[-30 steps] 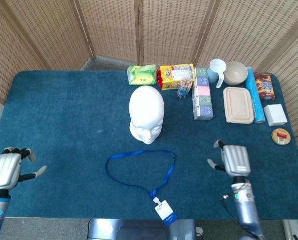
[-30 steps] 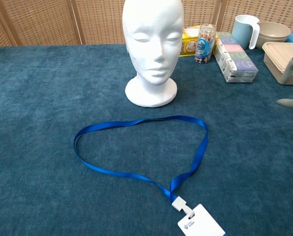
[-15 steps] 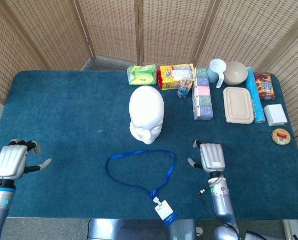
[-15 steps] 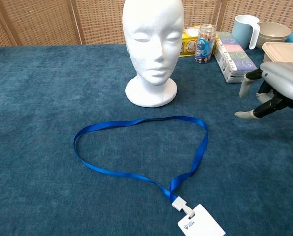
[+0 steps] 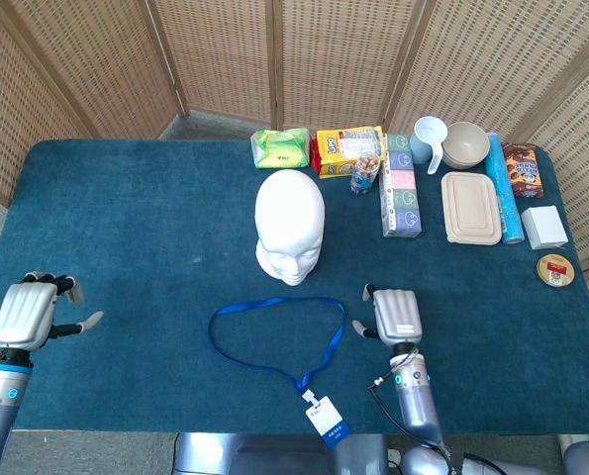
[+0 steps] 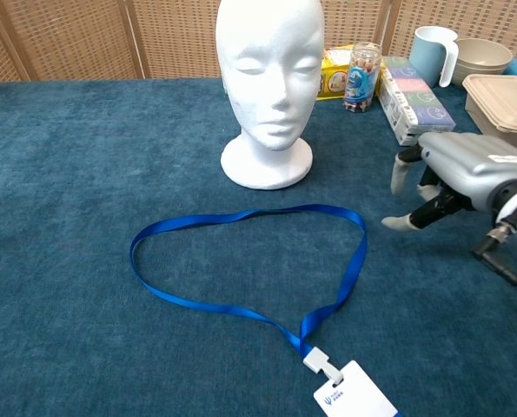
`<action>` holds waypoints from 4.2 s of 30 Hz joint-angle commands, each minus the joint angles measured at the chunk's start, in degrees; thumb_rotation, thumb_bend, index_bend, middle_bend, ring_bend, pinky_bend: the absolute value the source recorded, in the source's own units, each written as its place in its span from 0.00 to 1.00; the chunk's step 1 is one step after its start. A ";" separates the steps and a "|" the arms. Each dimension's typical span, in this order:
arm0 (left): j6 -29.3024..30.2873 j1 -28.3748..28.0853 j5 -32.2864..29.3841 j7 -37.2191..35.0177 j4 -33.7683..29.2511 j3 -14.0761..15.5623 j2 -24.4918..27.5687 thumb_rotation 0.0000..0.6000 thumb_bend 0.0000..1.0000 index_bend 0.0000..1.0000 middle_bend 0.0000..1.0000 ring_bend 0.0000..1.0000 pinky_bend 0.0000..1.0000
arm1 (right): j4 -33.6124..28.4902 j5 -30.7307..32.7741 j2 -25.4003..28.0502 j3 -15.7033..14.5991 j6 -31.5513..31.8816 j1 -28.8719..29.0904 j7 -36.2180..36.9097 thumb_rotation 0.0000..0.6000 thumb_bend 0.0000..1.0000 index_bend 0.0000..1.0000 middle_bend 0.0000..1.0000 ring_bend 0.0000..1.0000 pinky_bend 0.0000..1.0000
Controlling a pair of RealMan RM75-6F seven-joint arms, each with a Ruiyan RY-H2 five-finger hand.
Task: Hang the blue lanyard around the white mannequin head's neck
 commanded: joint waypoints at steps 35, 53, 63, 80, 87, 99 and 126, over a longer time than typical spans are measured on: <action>-0.67 -0.80 -1.12 -3.32 3.88 1.27 -1.17 0.70 0.18 0.58 0.58 0.49 0.32 | 11.21 7.12 -10.21 2.25 1.14 6.35 -6.17 0.74 0.33 0.48 0.92 1.00 1.00; -0.44 -0.89 -1.11 -4.28 4.81 1.63 -1.55 0.70 0.18 0.58 0.58 0.49 0.32 | 12.00 7.96 -10.48 2.49 0.23 8.14 -7.50 0.74 0.33 0.49 0.92 1.00 1.00; 0.32 -0.87 -0.25 -5.04 5.06 1.74 -1.95 0.70 0.18 0.58 0.58 0.49 0.32 | 11.83 9.03 -9.40 1.86 0.03 8.07 -8.47 0.75 0.41 0.51 0.92 1.00 1.00; 0.58 -0.75 -0.16 -5.62 5.59 1.98 -2.09 0.70 0.18 0.58 0.58 0.49 0.32 | 11.74 10.54 -8.77 0.99 -0.61 8.77 -10.04 0.74 0.47 0.52 0.92 1.00 1.00; 0.48 -0.79 -0.13 -5.79 5.79 2.09 -2.17 0.70 0.18 0.58 0.58 0.49 0.32 | 11.85 11.44 -9.04 1.04 -1.00 9.39 -10.81 0.74 0.48 0.53 0.92 1.00 1.00; -0.48 -1.36 -0.46 -5.18 6.16 2.10 -2.25 0.70 0.18 0.58 0.58 0.49 0.33 | 12.31 11.04 -9.70 0.83 -1.06 10.33 -10.73 0.81 0.51 0.57 0.93 1.00 1.00; -15.19 -15.75 -7.74 16.22 0.18 -0.82 -11.84 0.69 0.18 0.58 1.00 1.00 1.00 | 5.34 8.21 -7.17 -1.32 0.00 9.06 -7.19 0.84 0.52 0.59 0.94 1.00 1.00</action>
